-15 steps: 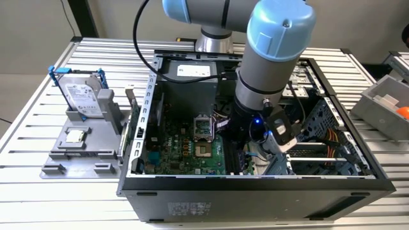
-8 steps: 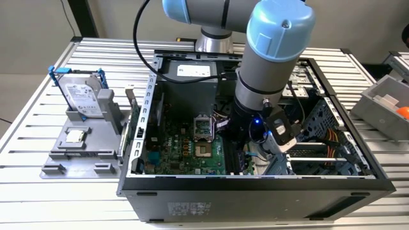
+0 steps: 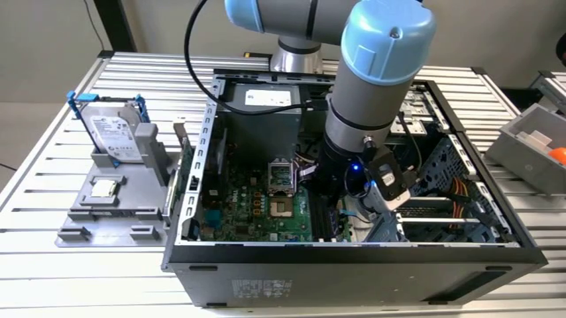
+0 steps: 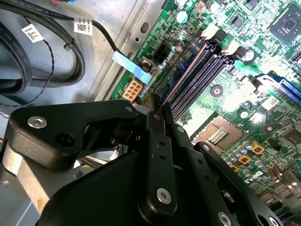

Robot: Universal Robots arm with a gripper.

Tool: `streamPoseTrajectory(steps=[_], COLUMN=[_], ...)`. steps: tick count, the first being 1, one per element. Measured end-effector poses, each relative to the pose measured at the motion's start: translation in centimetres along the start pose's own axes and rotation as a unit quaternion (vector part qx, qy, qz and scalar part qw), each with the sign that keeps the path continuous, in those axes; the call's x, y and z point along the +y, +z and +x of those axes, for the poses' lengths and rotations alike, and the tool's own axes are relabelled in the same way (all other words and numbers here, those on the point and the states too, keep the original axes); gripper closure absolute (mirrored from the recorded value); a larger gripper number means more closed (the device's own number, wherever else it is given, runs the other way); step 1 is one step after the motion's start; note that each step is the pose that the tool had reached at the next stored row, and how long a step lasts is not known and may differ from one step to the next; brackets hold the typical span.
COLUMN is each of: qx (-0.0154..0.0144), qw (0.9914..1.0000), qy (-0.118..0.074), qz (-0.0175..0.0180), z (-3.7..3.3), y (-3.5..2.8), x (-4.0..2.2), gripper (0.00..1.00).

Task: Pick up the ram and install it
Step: 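Insert the ram into the slot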

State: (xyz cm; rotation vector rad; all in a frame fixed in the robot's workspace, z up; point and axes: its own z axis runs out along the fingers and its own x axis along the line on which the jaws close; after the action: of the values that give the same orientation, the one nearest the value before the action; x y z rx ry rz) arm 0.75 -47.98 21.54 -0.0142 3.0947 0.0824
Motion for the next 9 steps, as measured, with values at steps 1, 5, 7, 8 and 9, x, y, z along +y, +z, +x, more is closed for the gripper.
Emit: streamPoseTrajectory(steps=[1, 5, 7, 8, 9], qx=[0.0, 0.0001, 0.0001, 0.0001, 0.0001], qw=[1.0, 1.0, 1.0, 1.0, 1.0], qy=[0.0, 0.0, 0.0, 0.0, 0.0], qz=[0.0, 0.0, 0.0005, 0.001, 0.0012], z=[0.0, -0.01, -0.01, 0.0, 0.0], y=[0.0, -0.13, -0.28, -0.29, -0.29], x=[0.0, 0.03, 0.09, 0.12, 0.14], gripper=[1.0, 1.0, 1.0, 1.0, 1.0])
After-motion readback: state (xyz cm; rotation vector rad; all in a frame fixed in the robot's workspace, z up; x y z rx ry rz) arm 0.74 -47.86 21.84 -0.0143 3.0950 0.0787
